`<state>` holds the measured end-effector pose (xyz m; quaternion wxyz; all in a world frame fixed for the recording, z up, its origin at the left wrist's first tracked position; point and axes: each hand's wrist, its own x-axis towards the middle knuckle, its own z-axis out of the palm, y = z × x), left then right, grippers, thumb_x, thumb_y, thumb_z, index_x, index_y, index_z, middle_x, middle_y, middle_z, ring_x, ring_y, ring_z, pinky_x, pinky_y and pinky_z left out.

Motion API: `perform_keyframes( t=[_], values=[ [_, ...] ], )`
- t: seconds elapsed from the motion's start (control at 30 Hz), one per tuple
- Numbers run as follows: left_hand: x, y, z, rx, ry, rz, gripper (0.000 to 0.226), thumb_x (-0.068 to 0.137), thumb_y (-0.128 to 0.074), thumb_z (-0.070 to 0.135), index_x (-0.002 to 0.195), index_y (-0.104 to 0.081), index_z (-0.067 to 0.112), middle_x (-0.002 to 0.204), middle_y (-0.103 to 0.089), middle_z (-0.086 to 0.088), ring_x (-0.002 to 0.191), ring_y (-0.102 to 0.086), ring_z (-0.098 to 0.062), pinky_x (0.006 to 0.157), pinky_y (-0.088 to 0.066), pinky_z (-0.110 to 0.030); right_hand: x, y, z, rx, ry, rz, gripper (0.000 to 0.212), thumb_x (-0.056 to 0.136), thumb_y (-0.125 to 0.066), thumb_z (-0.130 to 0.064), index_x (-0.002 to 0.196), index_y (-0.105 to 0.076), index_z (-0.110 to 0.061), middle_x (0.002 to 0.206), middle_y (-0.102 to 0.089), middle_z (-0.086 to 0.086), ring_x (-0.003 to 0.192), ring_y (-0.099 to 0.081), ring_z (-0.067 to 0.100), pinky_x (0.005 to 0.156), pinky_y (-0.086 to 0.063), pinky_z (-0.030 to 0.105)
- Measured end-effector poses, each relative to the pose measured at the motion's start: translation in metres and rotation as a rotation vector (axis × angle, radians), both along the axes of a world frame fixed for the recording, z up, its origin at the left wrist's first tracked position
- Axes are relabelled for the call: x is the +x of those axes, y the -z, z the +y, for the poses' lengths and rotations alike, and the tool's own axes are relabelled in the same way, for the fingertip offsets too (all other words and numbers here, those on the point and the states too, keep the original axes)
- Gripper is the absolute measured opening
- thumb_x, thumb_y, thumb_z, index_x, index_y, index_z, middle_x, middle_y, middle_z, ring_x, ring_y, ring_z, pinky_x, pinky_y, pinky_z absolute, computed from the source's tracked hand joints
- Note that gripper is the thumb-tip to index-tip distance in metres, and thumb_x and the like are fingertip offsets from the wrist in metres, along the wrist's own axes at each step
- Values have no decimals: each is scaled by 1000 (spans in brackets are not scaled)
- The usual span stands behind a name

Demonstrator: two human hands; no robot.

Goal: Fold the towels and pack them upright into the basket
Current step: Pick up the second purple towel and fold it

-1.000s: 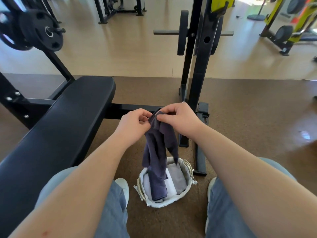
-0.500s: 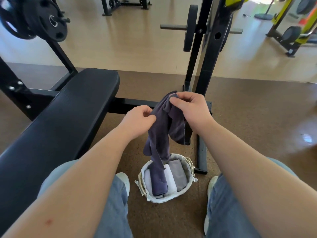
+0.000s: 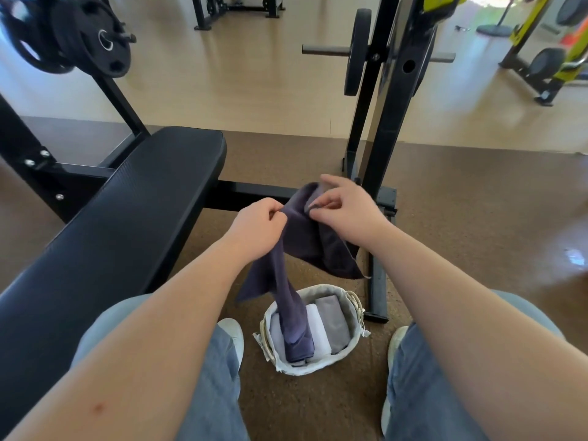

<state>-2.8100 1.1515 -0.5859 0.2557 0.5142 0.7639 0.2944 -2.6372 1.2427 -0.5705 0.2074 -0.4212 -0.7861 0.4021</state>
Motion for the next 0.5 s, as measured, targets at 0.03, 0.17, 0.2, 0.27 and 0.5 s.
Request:
perform_keyframes(
  t=[0.03,0.17,0.2,0.27,0.5],
  values=[
    [1,0,-1,13,13,-10,17,107,-46,26,116,-59,27,94,-62,9,83,-57,-4,63,-40,-23,-1,-2,-3,-36,-89,-20,45,91,-77,-20,133,-68,-9,103,-51,-45,87,-63,-18,102,-49,24],
    [7,-2,-2,72,91,-43,17,108,-44,27,112,-59,33,94,-64,11,83,-59,-4,65,-40,-22,-6,-2,-9,-72,-321,-86,10,90,-77,-16,99,-82,-15,155,-42,-19,104,-68,1,89,-50,16],
    [9,-2,-3,82,105,-49,16,108,-44,28,111,-59,34,94,-64,11,83,-59,-2,65,-40,-21,-6,-1,-9,-101,-319,-60,9,89,-77,-14,96,-82,-11,150,-53,-10,104,-70,9,87,-54,19],
    [10,-1,-2,96,105,-55,15,107,-47,30,113,-60,36,95,-66,12,85,-61,-1,67,-41,-20,-6,1,-9,-156,-283,-18,9,89,-76,-13,94,-80,-6,117,-73,6,96,-71,27,84,-60,30],
    [-1,-2,-1,6,124,22,19,96,-67,38,114,-61,38,94,-65,16,88,-60,0,67,-41,-18,2,-4,2,-30,24,10,9,92,-73,-24,87,-81,-22,84,-76,-3,86,-70,13,84,-60,39]
  ],
)
